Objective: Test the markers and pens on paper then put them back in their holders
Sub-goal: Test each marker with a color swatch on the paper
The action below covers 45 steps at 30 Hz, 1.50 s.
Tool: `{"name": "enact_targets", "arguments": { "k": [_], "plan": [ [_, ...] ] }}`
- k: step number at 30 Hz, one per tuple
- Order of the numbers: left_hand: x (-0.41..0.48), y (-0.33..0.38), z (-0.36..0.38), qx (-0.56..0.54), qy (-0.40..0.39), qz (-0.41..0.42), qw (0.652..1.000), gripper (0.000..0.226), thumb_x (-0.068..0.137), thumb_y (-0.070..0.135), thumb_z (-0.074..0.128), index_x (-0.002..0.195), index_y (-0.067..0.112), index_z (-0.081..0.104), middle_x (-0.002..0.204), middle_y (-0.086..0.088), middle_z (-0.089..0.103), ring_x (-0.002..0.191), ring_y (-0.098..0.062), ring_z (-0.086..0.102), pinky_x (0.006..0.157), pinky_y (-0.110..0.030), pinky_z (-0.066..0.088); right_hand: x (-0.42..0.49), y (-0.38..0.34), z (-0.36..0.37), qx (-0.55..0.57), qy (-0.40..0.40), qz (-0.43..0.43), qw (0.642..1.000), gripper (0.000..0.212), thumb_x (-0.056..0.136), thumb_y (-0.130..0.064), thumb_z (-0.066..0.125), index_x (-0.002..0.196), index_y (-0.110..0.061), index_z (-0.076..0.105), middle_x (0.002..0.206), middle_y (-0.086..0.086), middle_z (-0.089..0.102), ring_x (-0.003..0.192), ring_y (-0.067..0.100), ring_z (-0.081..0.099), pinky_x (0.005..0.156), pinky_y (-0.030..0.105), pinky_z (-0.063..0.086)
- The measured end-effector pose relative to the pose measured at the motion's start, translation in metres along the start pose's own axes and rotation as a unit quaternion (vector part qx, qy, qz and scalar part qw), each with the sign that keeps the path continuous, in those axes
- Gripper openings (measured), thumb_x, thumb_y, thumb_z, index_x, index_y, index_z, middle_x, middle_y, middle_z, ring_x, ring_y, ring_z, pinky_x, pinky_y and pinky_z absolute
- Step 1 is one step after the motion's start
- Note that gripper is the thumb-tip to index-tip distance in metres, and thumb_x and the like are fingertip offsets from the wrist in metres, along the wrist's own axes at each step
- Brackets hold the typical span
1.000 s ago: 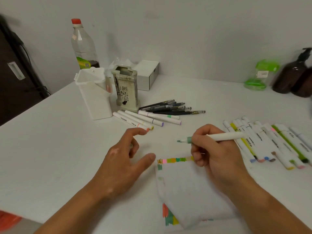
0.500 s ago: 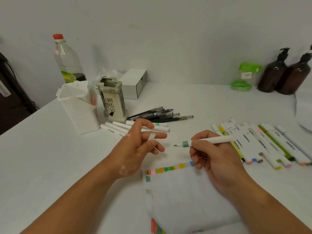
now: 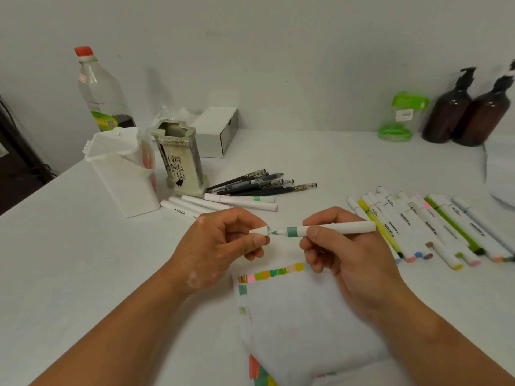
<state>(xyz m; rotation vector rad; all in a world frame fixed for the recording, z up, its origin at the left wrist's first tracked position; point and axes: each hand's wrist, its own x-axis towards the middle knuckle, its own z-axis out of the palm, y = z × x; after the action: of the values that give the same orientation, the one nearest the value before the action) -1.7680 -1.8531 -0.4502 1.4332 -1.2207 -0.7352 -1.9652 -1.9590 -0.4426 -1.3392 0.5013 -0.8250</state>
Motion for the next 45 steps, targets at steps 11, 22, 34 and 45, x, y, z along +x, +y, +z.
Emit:
{"name": "enact_targets", "arguments": {
  "k": [11, 22, 34, 45],
  "plan": [
    [-0.003, 0.008, 0.004, -0.034, -0.006, 0.009, 0.999, 0.019, 0.074, 0.023, 0.078, 0.093, 0.019, 0.076, 0.077, -0.010, 0.076, 0.069, -0.026, 0.074, 0.067, -0.028, 0.059, -0.005, 0.000, 0.004, -0.047, -0.035, 0.000, 0.998, 0.007, 0.084, -0.024, 0.076, 0.090, -0.020, 0.078, 0.082, 0.015, 0.076, 0.066, 0.022, 0.071, 0.060, 0.025, 0.057],
    [0.005, 0.003, 0.001, -0.007, -0.010, 0.002, 1.000, 0.019, 0.077, 0.027, 0.078, 0.096, 0.025, 0.079, 0.076, -0.005, 0.074, 0.067, -0.016, 0.069, 0.067, -0.021, 0.055, 0.000, -0.015, -0.008, -0.121, -0.020, -0.007, 0.992, 0.008, 0.082, -0.026, 0.074, 0.086, -0.024, 0.081, 0.071, 0.006, 0.072, 0.055, 0.014, 0.061, 0.053, 0.025, 0.051],
    [0.004, -0.008, -0.007, 0.043, 0.018, -0.039, 0.998, 0.030, 0.068, 0.036, 0.082, 0.097, 0.036, 0.075, 0.083, 0.002, 0.075, 0.071, -0.010, 0.067, 0.071, -0.020, 0.056, -0.003, -0.013, -0.018, -0.599, 0.028, -0.021, 0.800, 0.010, 0.083, -0.041, 0.069, 0.080, -0.037, 0.060, 0.074, -0.012, 0.059, 0.069, 0.004, 0.054, 0.059, 0.022, 0.041],
    [-0.006, 0.001, 0.022, 0.415, -0.211, 0.140, 0.874, 0.043, 0.090, 0.054, 0.062, 0.128, 0.036, 0.063, 0.146, 0.025, 0.046, 0.129, -0.003, 0.037, 0.107, -0.030, 0.035, 0.019, 0.000, -0.066, -0.695, 0.119, 0.079, 0.704, 0.019, 0.079, -0.043, 0.066, 0.080, -0.031, 0.051, 0.086, -0.015, 0.068, 0.077, 0.008, 0.057, 0.059, 0.028, 0.048]
  ]
}}
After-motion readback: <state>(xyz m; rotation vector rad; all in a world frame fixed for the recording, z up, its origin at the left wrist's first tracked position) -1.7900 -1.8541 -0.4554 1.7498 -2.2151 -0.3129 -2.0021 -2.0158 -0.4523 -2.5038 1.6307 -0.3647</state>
